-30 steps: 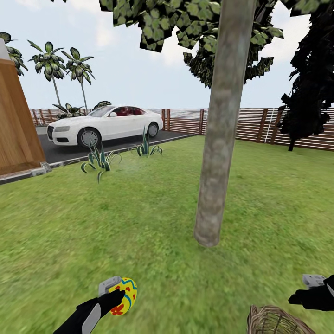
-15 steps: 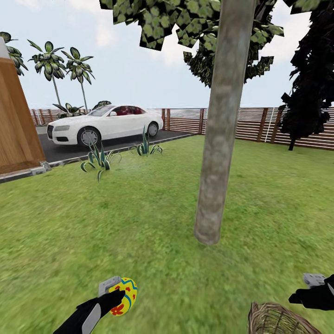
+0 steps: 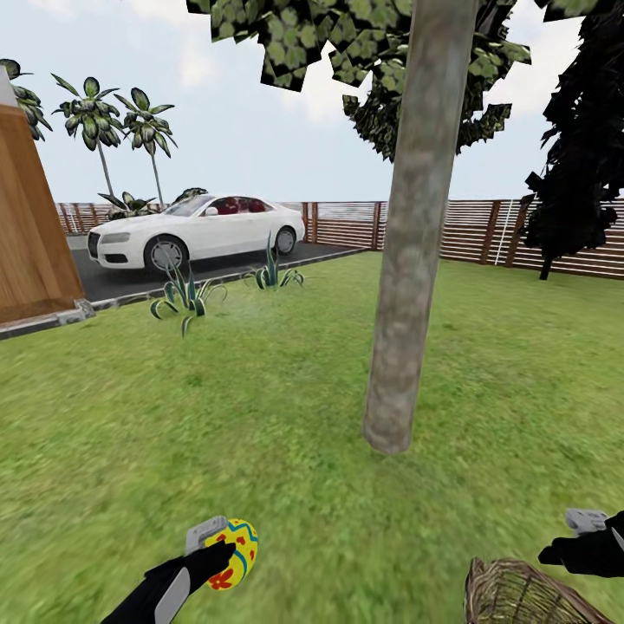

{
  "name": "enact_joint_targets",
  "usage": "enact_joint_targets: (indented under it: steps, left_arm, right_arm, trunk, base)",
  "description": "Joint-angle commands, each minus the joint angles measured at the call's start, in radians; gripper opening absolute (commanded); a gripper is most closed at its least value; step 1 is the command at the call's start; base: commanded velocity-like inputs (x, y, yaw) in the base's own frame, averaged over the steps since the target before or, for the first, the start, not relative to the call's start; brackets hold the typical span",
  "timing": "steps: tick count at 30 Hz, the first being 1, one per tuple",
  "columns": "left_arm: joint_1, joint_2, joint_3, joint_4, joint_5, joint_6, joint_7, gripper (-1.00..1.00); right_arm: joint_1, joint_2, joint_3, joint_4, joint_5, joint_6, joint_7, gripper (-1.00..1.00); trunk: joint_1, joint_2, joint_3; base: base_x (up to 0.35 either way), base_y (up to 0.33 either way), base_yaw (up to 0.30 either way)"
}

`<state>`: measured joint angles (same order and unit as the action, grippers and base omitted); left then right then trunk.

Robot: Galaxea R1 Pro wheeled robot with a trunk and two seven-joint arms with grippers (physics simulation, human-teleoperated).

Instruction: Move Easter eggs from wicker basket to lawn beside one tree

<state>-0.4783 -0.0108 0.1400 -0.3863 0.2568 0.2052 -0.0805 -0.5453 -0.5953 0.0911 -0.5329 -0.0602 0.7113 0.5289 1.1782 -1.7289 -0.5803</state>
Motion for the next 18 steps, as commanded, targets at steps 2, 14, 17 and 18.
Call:
enact_joint_targets:
  steps: [2, 14, 17, 18]
  left_arm:
    - [0.0, -0.002, 0.008, -0.002, 0.007, 0.008, -0.004, -1.0]
    - [0.0, -0.003, 0.007, -0.002, 0.006, 0.008, -0.004, -1.0]
    - [0.0, -0.003, 0.007, -0.002, 0.005, 0.008, -0.004, -1.0]
    - [0.0, -0.003, 0.007, -0.002, 0.005, 0.008, -0.004, -1.0]
  right_arm:
    - [-0.001, -0.001, 0.006, -0.001, -0.007, 0.005, -0.001, 1.0]
    - [-0.001, -0.011, 0.006, -0.001, -0.009, 0.007, 0.0, 1.0]
    - [-0.001, -0.013, 0.006, -0.002, -0.011, 0.008, 0.001, 1.0]
    - [-0.001, -0.013, 0.006, -0.002, -0.012, 0.008, 0.001, 1.0]
  trunk:
    - [0.008, -0.015, -0.007]
    - [0.054, -0.099, -0.045]
    - [0.065, -0.12, -0.054]
    - [0.069, -0.127, -0.058]
  base:
    - [0.0, 0.0, 0.0]
    - [0.0, 0.0, 0.0]
    - [0.0, 0.0, 0.0]
    - [0.0, 0.0, 0.0]
